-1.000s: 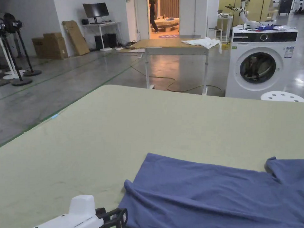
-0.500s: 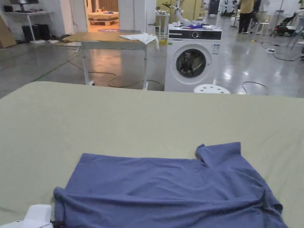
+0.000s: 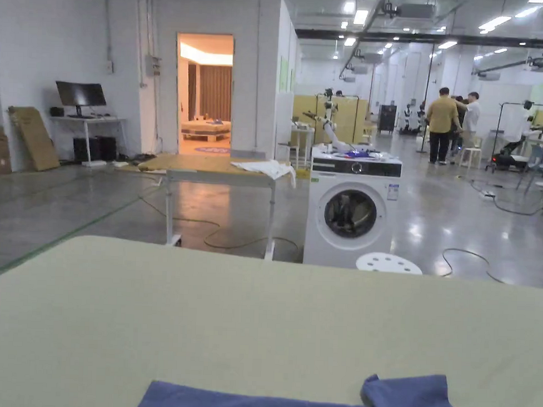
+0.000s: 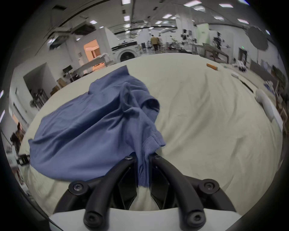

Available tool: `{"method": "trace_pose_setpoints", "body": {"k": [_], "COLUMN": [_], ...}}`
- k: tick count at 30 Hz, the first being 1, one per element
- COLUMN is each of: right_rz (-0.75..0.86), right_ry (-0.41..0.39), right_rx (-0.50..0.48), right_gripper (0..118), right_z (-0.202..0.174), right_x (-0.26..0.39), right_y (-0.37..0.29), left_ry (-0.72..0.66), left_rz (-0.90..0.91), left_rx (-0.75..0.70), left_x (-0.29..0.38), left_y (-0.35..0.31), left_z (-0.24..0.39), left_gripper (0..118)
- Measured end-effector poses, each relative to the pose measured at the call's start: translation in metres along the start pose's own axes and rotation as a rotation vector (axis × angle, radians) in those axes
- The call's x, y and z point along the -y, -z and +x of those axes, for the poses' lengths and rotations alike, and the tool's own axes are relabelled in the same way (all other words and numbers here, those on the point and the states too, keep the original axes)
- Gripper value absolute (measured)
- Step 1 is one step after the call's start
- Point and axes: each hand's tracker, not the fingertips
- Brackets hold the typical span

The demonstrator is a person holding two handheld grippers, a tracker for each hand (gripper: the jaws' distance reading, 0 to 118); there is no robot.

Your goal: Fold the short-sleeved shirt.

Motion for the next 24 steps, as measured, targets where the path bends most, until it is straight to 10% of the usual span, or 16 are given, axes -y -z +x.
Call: {"method": "trace_pose_setpoints", "body": {"k": [10,21,23,24], "right_rz": [0.101,0.074,0.066,0.047], "right_ry": [-0.138,-0.074,-0.07,-0.058], "right_rx": [0.085,0.028,0.028,0.059], "right_gripper": [8,8,25,56], "right_z": [-0.011,0.016,0.019,0.02], "right_x": [0.008,0.092,0.1,0.103], "right_y": [-0.066,-0.147,-0.14,-0.139], "left_ry": [-0.101,-0.096,-0.084,-0.082], "left_rz": [0.115,0.118,0.15,0.163], "left_rx": [0.086,0.08,0.087,0.066], "left_x": [-0.004,0.096,0.11,0.114], "left_y": [-0.081,-0.154,-0.154,-0.156], "left_z": [-0.029,-0.025,-0.022,-0.02], "left_gripper": [4,4,18,41]}}
